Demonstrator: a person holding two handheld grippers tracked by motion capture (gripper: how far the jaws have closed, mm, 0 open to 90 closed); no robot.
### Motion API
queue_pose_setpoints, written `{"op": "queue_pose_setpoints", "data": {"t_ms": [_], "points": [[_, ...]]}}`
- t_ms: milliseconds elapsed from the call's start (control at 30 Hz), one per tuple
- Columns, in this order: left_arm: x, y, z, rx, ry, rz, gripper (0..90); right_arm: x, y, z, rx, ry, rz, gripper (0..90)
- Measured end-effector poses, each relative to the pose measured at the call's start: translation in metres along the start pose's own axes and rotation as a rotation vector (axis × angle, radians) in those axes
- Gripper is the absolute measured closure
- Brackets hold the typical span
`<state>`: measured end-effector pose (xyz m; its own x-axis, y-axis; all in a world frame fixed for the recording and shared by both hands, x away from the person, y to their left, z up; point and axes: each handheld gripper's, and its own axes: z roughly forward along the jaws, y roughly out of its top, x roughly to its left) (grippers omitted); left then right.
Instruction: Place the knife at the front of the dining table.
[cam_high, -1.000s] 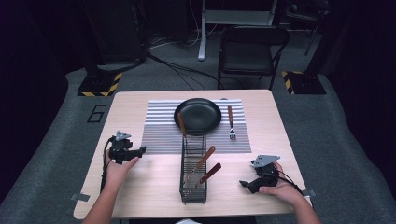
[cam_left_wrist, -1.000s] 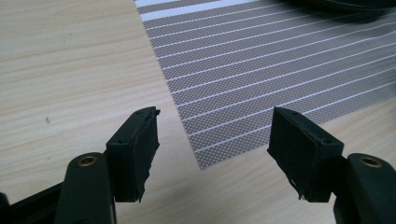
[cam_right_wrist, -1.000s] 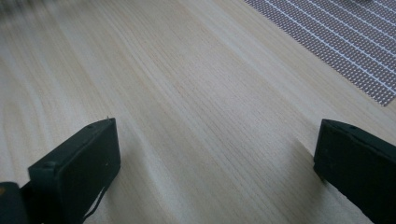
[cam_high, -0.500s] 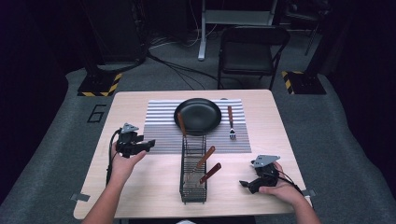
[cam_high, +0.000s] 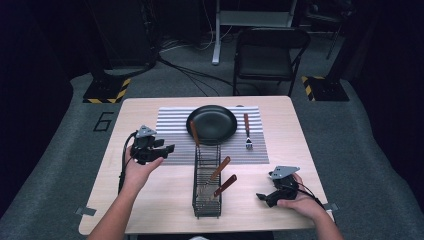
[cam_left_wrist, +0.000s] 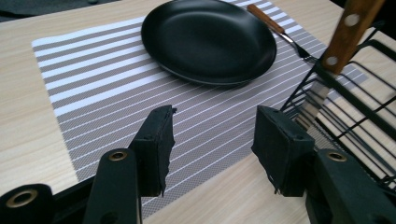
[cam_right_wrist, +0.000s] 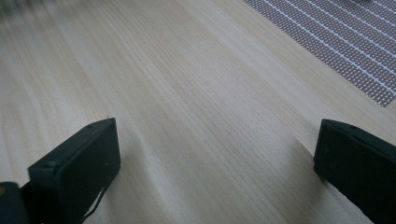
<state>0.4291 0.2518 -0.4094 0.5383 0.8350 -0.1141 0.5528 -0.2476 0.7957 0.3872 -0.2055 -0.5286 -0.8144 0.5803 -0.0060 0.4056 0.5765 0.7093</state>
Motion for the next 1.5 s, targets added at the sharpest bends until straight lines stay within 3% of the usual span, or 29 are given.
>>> {"op": "queue_pose_setpoints", "data": {"t_ms": [633,900,1500], "points": [[-0.032,0.022,0.007,-0.034,-0.093,0.047,54.9,0.000,0.000,0.000,0.000,0.000,0.002,0.0],[-0.042,0.028,0.015,-0.022,-0.129,0.067,57.2,0.000,0.000,0.000,-0.001,0.000,0.002,0.0],[-0.053,0.034,0.036,-0.014,-0.155,0.069,64.6,0.000,0.000,0.000,-0.002,0.000,0.000,0.0]]}}
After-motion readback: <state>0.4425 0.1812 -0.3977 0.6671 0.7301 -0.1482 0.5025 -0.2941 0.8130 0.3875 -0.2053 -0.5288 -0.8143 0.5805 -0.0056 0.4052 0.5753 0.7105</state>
